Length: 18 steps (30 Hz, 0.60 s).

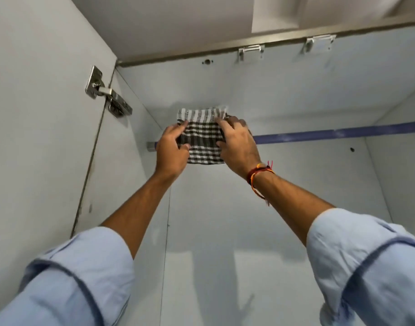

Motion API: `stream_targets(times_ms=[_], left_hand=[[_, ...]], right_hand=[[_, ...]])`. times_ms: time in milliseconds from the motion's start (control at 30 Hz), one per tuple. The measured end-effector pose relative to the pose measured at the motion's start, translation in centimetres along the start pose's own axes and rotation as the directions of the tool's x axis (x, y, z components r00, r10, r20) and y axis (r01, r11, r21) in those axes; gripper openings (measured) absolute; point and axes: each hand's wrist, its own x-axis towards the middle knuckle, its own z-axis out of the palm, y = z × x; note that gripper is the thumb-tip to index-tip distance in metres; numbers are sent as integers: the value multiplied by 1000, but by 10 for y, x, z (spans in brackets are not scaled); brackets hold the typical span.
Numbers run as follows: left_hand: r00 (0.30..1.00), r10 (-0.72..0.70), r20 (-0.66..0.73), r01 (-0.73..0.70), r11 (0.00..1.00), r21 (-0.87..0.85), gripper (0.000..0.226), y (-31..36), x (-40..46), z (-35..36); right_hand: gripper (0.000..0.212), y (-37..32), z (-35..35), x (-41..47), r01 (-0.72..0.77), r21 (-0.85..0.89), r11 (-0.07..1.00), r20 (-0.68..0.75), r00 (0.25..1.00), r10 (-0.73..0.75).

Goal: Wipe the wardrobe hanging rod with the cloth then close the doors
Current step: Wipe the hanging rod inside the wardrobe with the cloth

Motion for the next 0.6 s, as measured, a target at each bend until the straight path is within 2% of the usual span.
stream_targets(times_ms=[67,133,200,300,367,433,533,600], left_hand=[[999,4,48,-9,994,106,63,-5,13,10],[995,4,104,-27,976,214,59,-12,16,18],[989,-47,137,9,964,265,54,-17,17,22],[987,-73,146,9,917,398,53,-24,16,24],[990,-9,144,-74,823,563,51,-28,16,22],[991,40,128,-116,743,660,56,-32,14,18],[979,69,189,-187,665,723,68,-50,11,15],[968,59,242,-220,660,719,68,-65,9,17]], right_hand=[[53,4,5,14,29,-168,985,56,998,-20],[33,3,8,18,20,-329,944,78,997,6],[23,-1,13,15,37,-414,910,83,997,-3],[28,-9,31,14,167,-388,906,123,984,-129],[38,-15,45,18,230,-265,936,165,968,-191],[45,-18,57,20,232,-176,956,190,961,-199],[53,-15,72,16,264,-264,928,152,961,-230],[49,-7,78,12,286,-305,908,133,957,-257]])
